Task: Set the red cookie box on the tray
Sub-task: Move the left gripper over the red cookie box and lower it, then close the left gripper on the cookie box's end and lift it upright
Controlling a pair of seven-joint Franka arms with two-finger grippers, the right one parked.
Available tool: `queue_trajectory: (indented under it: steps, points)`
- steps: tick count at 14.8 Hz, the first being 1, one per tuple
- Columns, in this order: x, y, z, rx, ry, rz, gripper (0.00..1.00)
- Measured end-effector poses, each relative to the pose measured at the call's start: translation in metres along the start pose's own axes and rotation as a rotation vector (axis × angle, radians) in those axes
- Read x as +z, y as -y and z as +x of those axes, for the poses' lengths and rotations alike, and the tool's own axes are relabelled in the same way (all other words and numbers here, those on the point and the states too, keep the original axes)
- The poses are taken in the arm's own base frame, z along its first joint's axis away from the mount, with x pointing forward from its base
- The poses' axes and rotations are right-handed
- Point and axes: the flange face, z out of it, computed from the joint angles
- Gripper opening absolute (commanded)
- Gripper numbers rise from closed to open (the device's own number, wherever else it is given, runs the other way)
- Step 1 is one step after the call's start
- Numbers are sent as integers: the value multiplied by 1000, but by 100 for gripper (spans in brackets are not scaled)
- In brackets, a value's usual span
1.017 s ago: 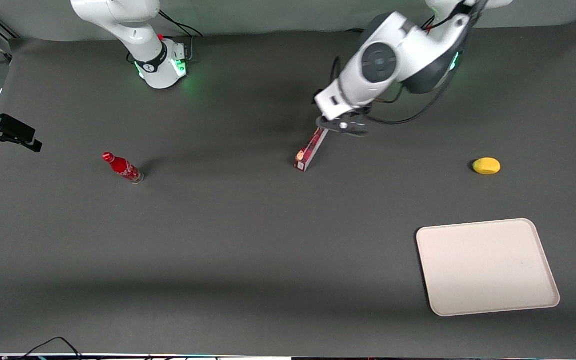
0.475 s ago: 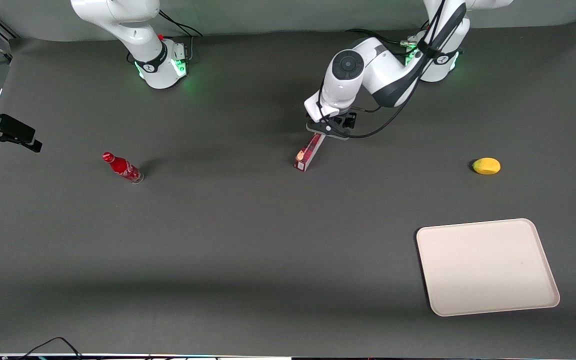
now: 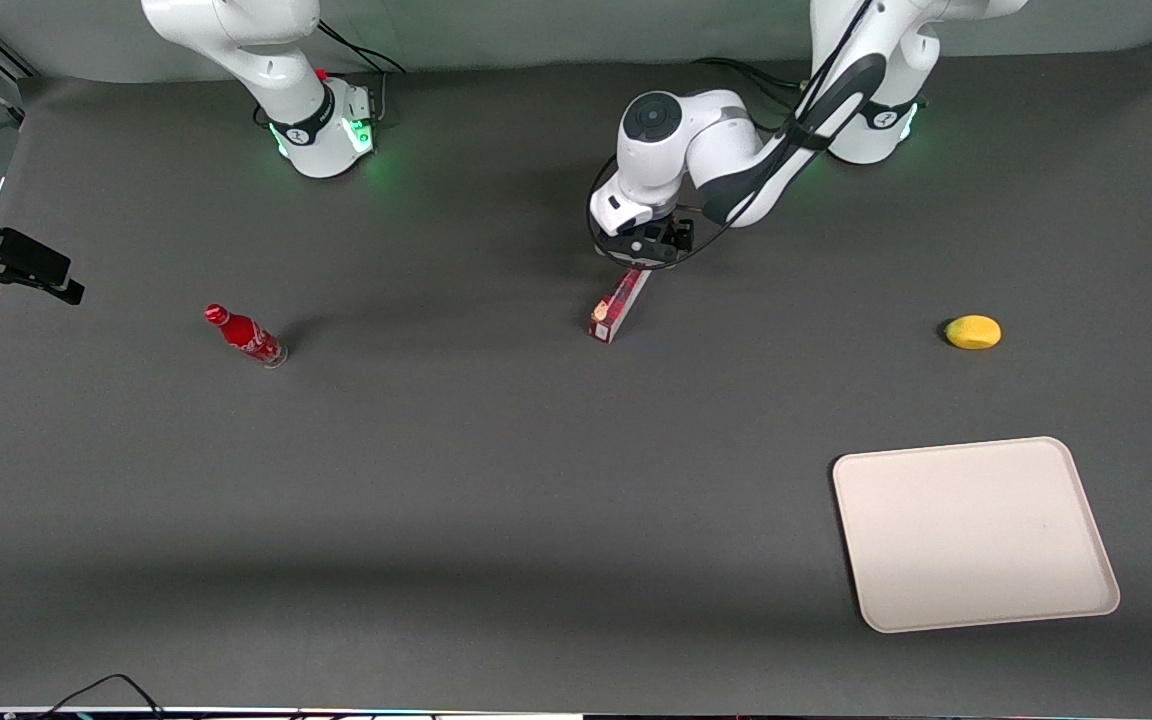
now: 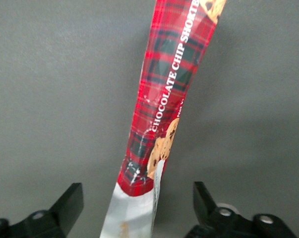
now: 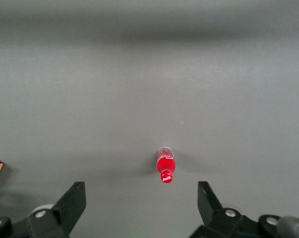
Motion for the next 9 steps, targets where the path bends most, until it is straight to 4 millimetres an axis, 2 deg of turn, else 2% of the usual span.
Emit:
queue_trajectory:
  steps: [1,3,7,9]
  points:
    - [3,-2,-2,-11,-4,3,50]
    - [9,-6,-6,-32,-19,12,0]
    - [17,-11,-13,-103,-71,33,0]
    - [15,-13,-10,-155,-82,24,0]
